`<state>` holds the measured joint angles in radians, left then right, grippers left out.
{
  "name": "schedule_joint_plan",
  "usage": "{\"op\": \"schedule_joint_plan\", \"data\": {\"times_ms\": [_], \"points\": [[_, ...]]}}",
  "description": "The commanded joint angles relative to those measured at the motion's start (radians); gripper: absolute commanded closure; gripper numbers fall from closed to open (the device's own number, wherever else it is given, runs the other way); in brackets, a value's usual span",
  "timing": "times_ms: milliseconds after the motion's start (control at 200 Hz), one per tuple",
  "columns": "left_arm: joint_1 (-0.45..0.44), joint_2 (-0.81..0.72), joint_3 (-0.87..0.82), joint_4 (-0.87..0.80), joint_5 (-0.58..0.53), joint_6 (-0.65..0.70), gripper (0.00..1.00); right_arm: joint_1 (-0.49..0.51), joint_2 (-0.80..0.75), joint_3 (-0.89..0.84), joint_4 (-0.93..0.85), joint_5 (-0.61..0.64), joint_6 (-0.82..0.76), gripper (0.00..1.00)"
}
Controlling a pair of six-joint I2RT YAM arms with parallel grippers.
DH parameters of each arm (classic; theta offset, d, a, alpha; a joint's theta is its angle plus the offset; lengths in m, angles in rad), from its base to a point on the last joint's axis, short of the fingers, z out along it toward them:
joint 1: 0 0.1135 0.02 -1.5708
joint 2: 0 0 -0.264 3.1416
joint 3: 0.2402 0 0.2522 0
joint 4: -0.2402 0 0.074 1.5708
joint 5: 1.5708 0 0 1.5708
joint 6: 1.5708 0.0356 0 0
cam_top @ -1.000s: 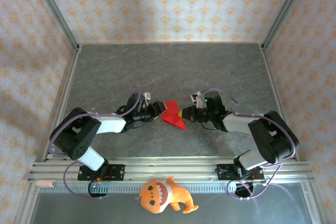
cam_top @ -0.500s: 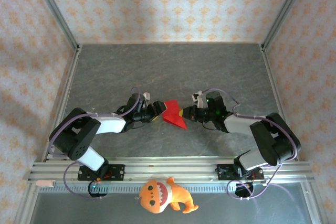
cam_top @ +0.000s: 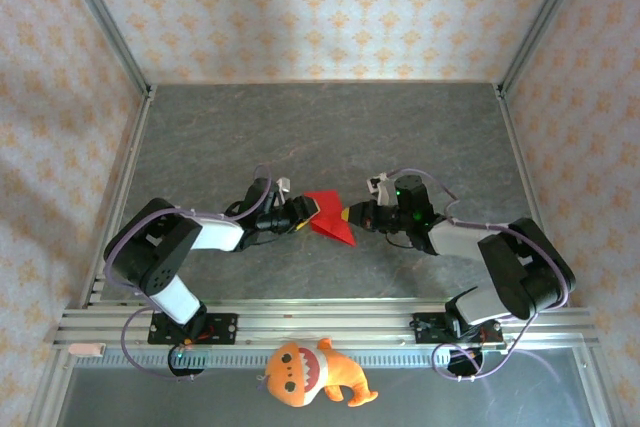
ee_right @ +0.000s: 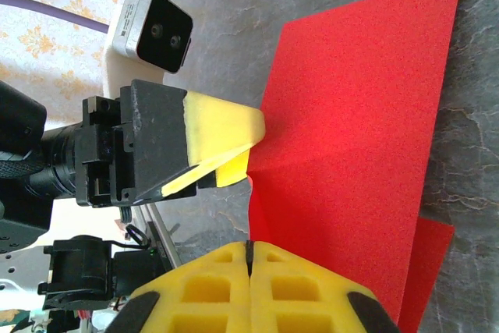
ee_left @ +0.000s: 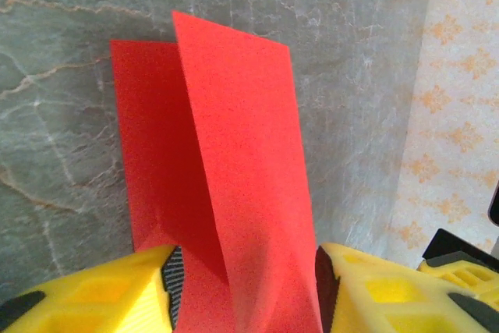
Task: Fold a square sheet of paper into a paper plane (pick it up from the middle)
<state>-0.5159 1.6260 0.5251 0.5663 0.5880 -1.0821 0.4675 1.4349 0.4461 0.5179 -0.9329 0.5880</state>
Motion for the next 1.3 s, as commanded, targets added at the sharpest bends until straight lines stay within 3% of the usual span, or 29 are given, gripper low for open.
{"op": "schedule_joint_plan", "data": {"times_ms": [0,500,601,706,931,1096,1141,1296], "points": [[0.007,0.026,0.031,0.075,0.039,-0.013,0.57,-0.007,-0.023,-0.017,0.042,-0.018,0.005,0.95],[0.007,0.079,0.030,0.130,0.026,-0.048,0.75,-0.039,-0.043,-0.042,0.017,-0.015,-0.013,0.94],[0.007,0.073,0.018,0.154,-0.001,-0.068,0.82,-0.039,-0.046,0.001,-0.167,0.109,-0.109,0.86],[0.007,0.080,0.017,0.209,0.012,-0.090,0.89,-0.039,-0.065,0.018,-0.246,0.196,-0.143,0.79],[0.001,0.062,0.016,0.212,-0.008,-0.105,0.90,-0.028,-0.221,0.004,-0.351,0.509,-0.176,0.65],[-0.011,0.053,0.022,0.203,-0.021,-0.107,0.91,0.100,-0.349,-0.042,-0.333,0.720,-0.275,0.64],[-0.012,0.052,0.027,0.198,-0.024,-0.107,0.91,0.171,-0.352,-0.056,-0.306,0.757,-0.292,0.65],[-0.016,0.041,0.047,0.173,-0.030,-0.100,0.91,0.438,-0.279,-0.037,-0.289,1.065,-0.425,0.66]]}}
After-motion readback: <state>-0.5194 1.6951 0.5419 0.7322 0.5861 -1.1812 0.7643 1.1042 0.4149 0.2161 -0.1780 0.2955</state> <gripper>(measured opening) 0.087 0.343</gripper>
